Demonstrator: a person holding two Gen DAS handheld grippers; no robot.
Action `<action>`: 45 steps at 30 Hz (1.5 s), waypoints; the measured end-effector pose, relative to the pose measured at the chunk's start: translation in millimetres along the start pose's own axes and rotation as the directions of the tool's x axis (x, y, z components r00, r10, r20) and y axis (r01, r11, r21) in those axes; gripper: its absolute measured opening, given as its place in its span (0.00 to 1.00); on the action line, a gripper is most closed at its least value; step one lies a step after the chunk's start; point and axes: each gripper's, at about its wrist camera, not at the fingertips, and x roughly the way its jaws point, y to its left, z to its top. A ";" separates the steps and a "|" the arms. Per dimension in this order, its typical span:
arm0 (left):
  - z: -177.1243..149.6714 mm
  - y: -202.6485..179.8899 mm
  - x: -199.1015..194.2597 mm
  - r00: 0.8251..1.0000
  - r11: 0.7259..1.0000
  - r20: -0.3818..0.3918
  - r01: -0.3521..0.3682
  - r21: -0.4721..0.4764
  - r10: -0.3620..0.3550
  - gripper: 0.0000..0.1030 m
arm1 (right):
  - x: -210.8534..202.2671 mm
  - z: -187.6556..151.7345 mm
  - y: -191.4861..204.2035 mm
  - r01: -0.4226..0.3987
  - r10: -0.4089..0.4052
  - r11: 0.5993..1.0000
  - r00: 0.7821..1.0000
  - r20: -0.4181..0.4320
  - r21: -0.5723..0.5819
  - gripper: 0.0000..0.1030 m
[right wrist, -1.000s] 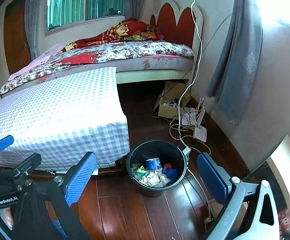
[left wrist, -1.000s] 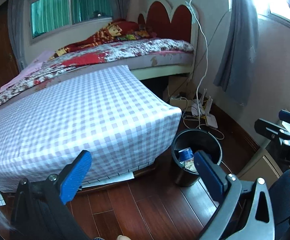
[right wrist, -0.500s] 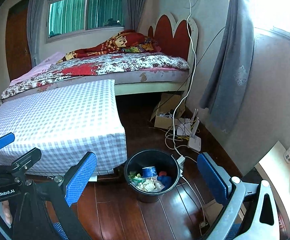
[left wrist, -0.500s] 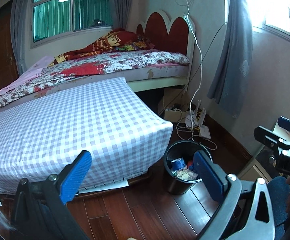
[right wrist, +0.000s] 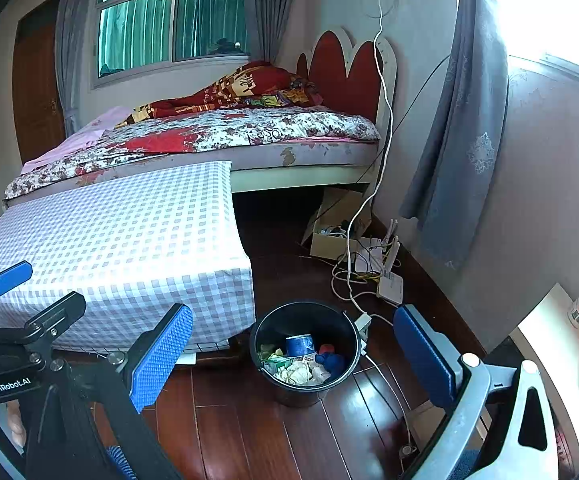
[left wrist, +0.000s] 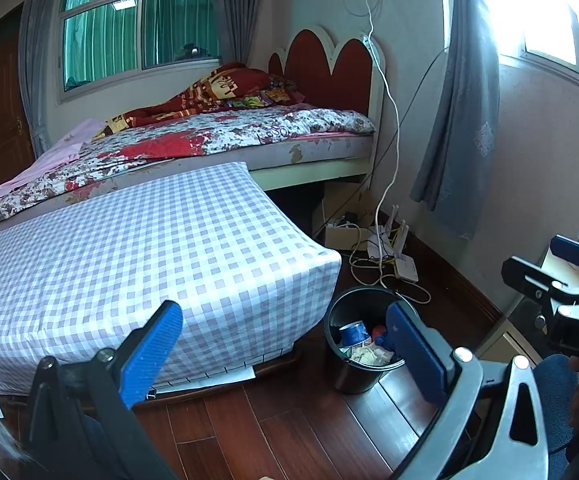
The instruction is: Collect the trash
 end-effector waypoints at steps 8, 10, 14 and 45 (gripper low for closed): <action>1.0 -1.0 -0.7 1.000 1.000 0.001 0.002 -0.005 -0.002 0.99 | -0.7 0.2 0.4 -0.001 0.001 1.000 1.000 0.002 -0.002 0.99; 0.6 -1.8 -0.9 1.000 1.000 0.000 0.002 -0.008 -0.002 0.99 | -1.0 -0.1 0.2 0.001 -0.001 1.000 1.000 0.001 -0.002 0.99; -0.2 -1.6 -1.6 1.000 1.000 -0.001 0.004 -0.008 -0.004 0.99 | -1.5 -0.2 -0.2 0.002 -0.002 1.000 1.000 0.000 -0.002 0.99; -0.4 -5.8 -2.9 1.000 1.000 -0.009 0.010 -0.007 -0.010 0.99 | -4.7 -3.9 1.7 0.001 -0.001 1.000 1.000 0.004 0.002 0.99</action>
